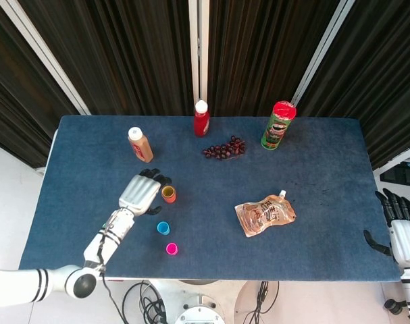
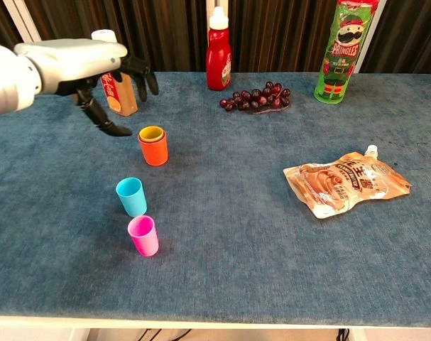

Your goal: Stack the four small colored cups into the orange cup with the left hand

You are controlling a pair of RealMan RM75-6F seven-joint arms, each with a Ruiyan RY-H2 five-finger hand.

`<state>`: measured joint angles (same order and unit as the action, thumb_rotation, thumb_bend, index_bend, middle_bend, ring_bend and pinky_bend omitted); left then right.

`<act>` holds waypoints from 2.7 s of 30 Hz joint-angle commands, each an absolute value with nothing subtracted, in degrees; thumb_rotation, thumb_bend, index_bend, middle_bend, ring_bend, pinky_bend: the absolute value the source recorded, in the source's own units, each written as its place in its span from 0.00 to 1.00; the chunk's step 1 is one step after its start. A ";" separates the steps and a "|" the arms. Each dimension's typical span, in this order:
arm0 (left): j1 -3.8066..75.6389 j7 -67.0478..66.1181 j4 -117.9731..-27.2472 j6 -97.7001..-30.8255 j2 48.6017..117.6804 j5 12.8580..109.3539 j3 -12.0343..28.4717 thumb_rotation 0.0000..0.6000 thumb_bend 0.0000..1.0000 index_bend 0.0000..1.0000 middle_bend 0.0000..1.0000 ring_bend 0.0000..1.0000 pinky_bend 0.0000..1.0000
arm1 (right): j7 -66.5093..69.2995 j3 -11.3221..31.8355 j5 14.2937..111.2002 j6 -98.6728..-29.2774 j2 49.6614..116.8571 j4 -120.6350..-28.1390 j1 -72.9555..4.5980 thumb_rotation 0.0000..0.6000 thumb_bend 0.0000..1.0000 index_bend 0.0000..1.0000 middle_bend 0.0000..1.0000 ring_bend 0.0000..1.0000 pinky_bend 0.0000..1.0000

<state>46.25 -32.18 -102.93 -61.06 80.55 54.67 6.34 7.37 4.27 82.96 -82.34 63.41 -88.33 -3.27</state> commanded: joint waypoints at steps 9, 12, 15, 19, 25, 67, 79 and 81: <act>37.90 -30.07 -105.95 -66.66 79.62 63.09 -2.00 1.00 0.19 0.29 0.32 0.15 0.21 | 6.08 4.31 83.61 -83.13 62.69 -90.16 -3.27 1.00 0.25 0.00 0.00 0.00 0.00; 36.72 -28.66 -105.29 -66.77 80.61 64.26 -2.56 1.00 0.19 0.29 0.32 0.15 0.20 | 5.75 4.39 83.71 -83.27 62.13 -90.82 -3.30 1.00 0.25 0.00 0.00 0.00 0.00; 36.08 -27.91 -104.26 -66.35 81.82 65.57 -2.98 1.00 0.19 0.29 0.32 0.15 0.21 | 5.48 4.39 83.74 -83.15 61.70 -91.27 -3.39 1.00 0.25 0.00 0.00 0.00 0.00; 35.72 -26.48 -102.08 -65.41 84.48 67.45 -2.79 1.00 0.19 0.29 0.32 0.15 0.21 | 5.40 4.22 83.60 -82.51 61.58 -91.59 -3.59 1.00 0.25 0.00 0.00 0.00 0.00; 36.52 -26.91 -99.08 -63.51 87.69 68.99 -1.68 1.00 0.19 0.29 0.31 0.15 0.21 | 5.48 3.94 83.67 -82.32 61.81 -91.61 -3.57 1.00 0.25 0.00 0.00 0.00 0.00; 35.60 -28.99 -100.71 -63.18 87.52 66.26 4.66 1.00 0.24 0.52 0.54 0.35 0.30 | 7.65 3.82 82.77 -81.75 62.15 -89.70 -3.33 1.00 0.25 0.00 0.00 0.00 0.00; 38.68 -27.96 -103.15 -62.24 81.95 57.65 12.69 1.00 0.24 0.52 0.54 0.35 0.30 | 7.30 3.55 83.64 -82.32 62.35 -90.12 -3.23 1.00 0.25 0.00 0.00 0.00 0.00; 39.84 -28.00 -101.41 -61.14 83.10 56.37 13.20 1.00 0.24 0.52 0.54 0.35 0.30 | 7.05 3.51 83.66 -82.23 62.41 -90.10 -3.27 1.00 0.25 0.00 0.00 0.00 0.00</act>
<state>38.58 -28.14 -102.95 -62.32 82.19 57.73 12.26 7.08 3.52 83.66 -82.25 62.39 -90.10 -3.26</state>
